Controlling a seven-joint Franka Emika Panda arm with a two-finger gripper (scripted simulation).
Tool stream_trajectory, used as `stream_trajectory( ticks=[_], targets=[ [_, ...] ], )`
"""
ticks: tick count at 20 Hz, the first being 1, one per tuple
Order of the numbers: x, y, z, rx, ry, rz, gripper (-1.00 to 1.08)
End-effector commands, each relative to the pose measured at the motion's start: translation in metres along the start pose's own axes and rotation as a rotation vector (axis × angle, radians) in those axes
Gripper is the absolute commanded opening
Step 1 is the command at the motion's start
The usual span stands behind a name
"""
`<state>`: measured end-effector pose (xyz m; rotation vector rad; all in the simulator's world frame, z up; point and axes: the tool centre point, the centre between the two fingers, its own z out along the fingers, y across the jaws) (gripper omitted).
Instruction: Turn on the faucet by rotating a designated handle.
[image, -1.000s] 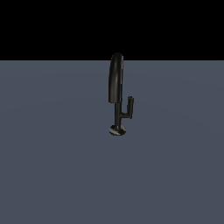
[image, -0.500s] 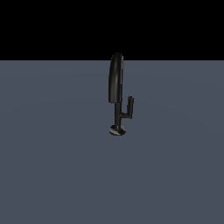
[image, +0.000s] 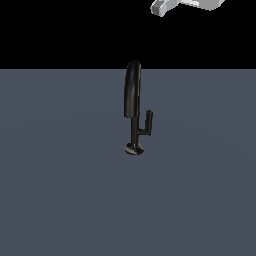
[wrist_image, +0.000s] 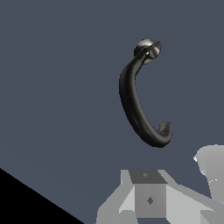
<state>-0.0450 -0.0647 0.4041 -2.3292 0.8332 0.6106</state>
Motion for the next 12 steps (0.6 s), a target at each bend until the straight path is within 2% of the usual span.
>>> stream_trajectory(
  ticks=[1,12],
  targets=[
    [0.018,0.0,0.004,0.04,-0.043,0.047,-1.0],
    [0.099,0.01,0.038,0.235,-0.253,0.274,-1.0]
  ],
)
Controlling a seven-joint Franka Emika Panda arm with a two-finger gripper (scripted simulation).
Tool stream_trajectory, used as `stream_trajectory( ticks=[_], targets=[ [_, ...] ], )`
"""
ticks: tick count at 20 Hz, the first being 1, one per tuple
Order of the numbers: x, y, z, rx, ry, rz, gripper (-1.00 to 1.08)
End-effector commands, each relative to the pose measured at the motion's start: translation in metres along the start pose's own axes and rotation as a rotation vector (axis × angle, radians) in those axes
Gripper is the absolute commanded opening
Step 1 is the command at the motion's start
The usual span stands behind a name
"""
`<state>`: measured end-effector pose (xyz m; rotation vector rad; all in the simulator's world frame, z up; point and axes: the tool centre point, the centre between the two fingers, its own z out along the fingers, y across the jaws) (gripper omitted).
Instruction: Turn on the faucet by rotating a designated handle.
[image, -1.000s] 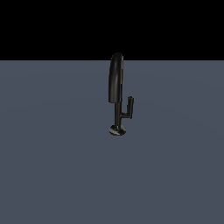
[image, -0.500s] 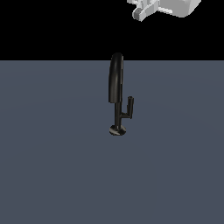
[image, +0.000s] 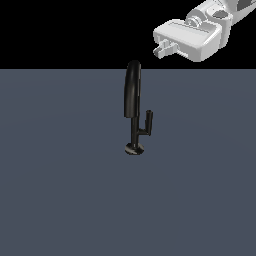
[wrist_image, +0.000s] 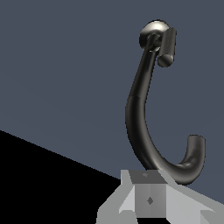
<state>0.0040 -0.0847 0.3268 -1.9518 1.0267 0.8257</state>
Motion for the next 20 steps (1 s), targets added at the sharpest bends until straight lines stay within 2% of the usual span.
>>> stream_trajectory(
  ticks=[1,12,20],
  targets=[
    [0.022,0.0,0.005,0.049,-0.054,0.057,-1.0],
    [0.113,0.013,0.049,0.275,-0.296,0.325,-1.0],
    [0.151,0.023,0.08,0.382,-0.412,0.453,-1.0]
  ],
)
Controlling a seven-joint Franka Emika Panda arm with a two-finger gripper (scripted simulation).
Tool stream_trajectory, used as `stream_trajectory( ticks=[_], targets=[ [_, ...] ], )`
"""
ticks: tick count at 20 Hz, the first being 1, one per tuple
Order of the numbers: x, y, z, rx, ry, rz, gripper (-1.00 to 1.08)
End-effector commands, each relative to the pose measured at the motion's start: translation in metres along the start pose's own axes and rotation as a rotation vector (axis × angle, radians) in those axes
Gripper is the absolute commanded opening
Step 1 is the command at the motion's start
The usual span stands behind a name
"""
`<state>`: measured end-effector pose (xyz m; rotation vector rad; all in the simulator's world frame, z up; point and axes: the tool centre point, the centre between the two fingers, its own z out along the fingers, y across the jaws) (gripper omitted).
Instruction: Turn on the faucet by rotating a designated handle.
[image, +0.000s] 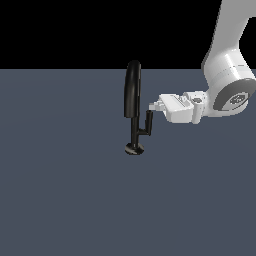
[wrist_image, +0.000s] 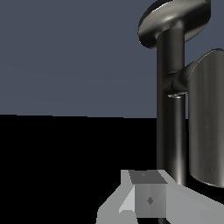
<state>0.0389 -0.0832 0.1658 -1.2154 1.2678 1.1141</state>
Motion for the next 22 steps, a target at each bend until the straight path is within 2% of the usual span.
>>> stream_trajectory(
  ticks=[1,6,13,22],
  targets=[
    [0.011,0.0,0.004,0.026,-0.028,0.03,-1.0],
    [0.023,0.0,0.008,0.053,-0.057,0.062,-1.0],
    [0.024,0.001,0.009,0.055,-0.06,0.065,-1.0],
    [0.014,0.024,0.01,0.055,-0.061,0.065,-1.0]
  ],
)
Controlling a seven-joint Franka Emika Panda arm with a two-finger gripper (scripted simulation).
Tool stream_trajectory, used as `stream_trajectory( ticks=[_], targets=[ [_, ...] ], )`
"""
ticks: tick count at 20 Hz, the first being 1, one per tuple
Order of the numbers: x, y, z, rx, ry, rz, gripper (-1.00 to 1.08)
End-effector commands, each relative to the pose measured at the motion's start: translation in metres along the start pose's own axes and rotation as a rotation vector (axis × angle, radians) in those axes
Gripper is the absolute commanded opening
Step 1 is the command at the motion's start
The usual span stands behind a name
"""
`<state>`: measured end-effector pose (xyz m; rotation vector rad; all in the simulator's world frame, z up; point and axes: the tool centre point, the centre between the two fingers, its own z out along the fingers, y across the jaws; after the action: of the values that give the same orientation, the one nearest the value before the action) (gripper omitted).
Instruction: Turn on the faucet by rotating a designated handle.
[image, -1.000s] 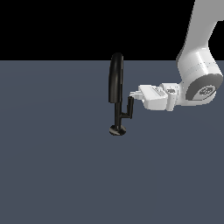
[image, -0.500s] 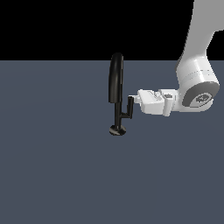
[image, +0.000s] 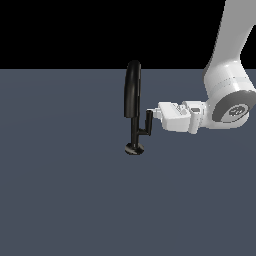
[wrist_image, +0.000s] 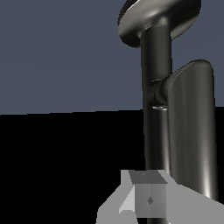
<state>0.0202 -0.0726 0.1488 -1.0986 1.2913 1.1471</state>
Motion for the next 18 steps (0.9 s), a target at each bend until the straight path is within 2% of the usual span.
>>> stream_trajectory(
  ticks=[1,9,11,18],
  targets=[
    [-0.002,0.007,0.0,0.0,0.0,0.0,-1.0],
    [-0.01,0.03,0.0,0.0,0.0,0.0,-1.0],
    [-0.01,0.024,0.0,0.005,0.003,-0.006,-1.0],
    [0.001,0.05,0.0,0.003,0.001,-0.004,-1.0]
  ],
)
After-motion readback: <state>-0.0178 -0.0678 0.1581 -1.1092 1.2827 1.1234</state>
